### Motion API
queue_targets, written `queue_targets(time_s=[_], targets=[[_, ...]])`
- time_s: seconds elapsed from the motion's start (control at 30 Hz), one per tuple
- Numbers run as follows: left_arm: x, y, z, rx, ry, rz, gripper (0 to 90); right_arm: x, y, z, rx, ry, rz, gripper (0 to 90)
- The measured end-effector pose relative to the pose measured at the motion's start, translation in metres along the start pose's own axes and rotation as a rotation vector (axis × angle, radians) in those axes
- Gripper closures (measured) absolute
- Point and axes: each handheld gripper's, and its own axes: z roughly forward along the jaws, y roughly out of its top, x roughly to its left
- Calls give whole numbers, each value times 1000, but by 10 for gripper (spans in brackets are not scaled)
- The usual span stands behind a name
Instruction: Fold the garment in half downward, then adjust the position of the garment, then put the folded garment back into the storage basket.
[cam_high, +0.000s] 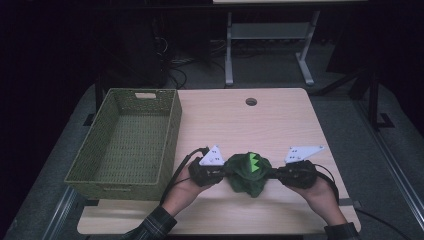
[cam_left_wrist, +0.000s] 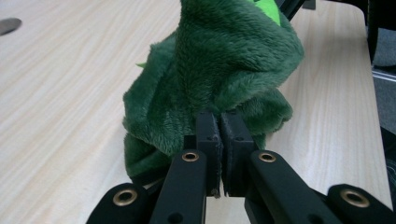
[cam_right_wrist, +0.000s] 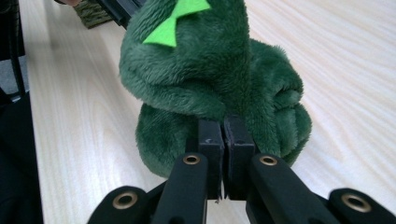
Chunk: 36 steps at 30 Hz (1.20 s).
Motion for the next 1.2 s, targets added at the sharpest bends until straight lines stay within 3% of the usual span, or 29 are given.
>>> queue_targets(time_s=[0.4, 0.73, 0.97, 1.1, 1.2], targets=[[-8, -13, 9, 37, -45, -20, 872, 9, -17, 1, 17, 33, 29, 875], [-12, -22, 12, 62, -67, -29, 874, 18, -24, 5, 40, 64, 18, 874], [-17, -32, 25, 133, -83, -14, 878, 21, -31, 17, 105, 80, 2, 875], [-18, -36, 32, 189, -79, 27, 881, 22, -34, 22, 135, 82, -3, 875], [-20, -37, 37, 196, -79, 28, 880, 22, -36, 27, 158, 83, -2, 875]])
